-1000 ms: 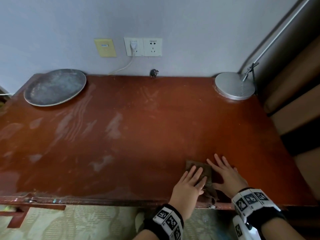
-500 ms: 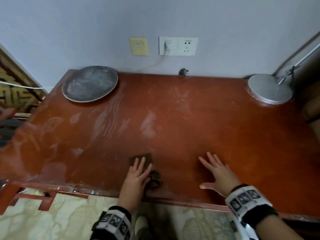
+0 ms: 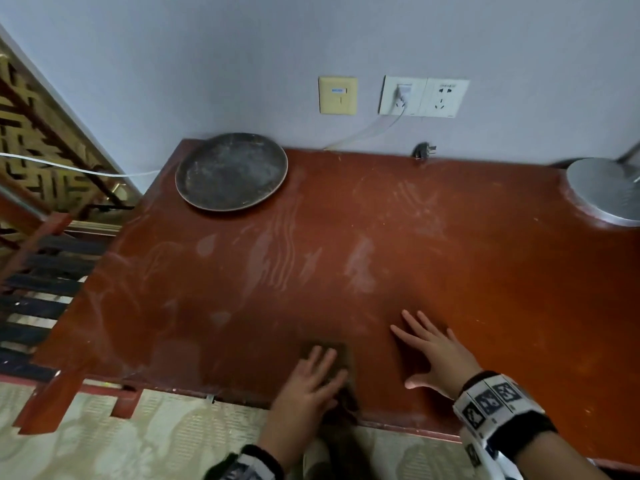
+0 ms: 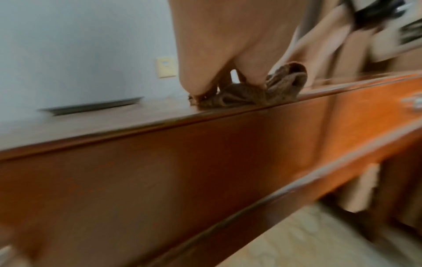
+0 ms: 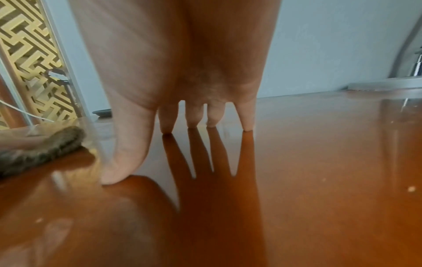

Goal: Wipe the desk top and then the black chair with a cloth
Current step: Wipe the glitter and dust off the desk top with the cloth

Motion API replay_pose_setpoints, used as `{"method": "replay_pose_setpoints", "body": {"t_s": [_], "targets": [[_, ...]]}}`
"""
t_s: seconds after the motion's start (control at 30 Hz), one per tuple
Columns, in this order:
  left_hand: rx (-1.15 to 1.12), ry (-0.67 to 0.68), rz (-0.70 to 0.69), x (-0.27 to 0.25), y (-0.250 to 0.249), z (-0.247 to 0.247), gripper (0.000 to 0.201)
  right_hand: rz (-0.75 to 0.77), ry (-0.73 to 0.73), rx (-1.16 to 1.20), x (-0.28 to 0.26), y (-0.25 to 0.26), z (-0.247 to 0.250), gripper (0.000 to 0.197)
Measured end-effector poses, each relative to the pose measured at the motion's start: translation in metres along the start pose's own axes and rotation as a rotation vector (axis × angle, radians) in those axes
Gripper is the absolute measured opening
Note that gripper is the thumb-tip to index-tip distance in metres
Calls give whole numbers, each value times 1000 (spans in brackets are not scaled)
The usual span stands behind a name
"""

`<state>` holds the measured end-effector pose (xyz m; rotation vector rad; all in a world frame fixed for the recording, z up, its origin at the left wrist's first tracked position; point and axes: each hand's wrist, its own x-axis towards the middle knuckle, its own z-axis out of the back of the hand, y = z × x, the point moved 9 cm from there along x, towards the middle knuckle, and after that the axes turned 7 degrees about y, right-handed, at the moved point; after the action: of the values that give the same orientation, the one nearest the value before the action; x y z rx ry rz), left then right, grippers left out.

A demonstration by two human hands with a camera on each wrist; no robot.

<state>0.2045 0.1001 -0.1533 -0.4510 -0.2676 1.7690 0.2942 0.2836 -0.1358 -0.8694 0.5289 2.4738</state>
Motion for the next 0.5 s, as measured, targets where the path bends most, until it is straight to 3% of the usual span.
{"method": "replay_pose_setpoints", "body": {"t_s": [0.1, 0.17, 0.27, 0.4, 0.47, 0.5], "targets": [[124, 102, -209, 31, -79, -25, 54, -49, -20, 9, 0, -14, 9, 93], [136, 147, -265, 39, -94, -28, 57, -105, -36, 42, -1, -25, 14, 93], [94, 136, -235, 33, -57, -8, 52, -128, -28, 88, 0, -29, 16, 93], [72, 74, -8, 19, 16, 29, 49, -133, -28, 108, 0, -28, 16, 93], [75, 164, -5, 23, 14, 27, 58, -136, -26, 113, 0, -29, 16, 93], [103, 187, -69, 29, 0, 22, 58, -135, -25, 115, 0, -29, 16, 94]]}}
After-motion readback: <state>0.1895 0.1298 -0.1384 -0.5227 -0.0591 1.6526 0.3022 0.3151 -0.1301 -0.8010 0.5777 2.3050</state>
